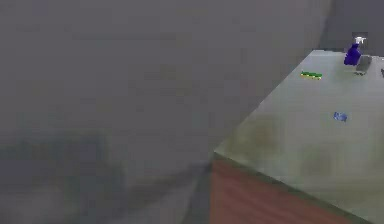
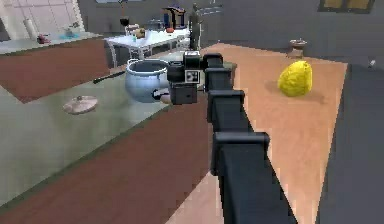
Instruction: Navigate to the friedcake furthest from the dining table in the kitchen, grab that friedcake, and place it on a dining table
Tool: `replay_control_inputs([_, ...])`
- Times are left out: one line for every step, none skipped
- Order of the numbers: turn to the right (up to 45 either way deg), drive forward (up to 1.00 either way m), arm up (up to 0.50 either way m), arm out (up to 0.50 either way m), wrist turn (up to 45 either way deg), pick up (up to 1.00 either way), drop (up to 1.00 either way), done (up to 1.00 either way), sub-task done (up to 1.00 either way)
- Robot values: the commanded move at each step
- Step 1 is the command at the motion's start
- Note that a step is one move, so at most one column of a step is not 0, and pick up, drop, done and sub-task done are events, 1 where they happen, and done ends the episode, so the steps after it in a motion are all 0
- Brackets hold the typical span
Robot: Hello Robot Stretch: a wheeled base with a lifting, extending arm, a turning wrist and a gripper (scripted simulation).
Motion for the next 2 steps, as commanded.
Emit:
replay_control_inputs([45.0,0.00,0.00,0.00,0.0,0.00,0.00,0.00,0.00])
replay_control_inputs([45.0,0.00,0.00,0.00,0.0,0.00,0.00,0.00,0.00])
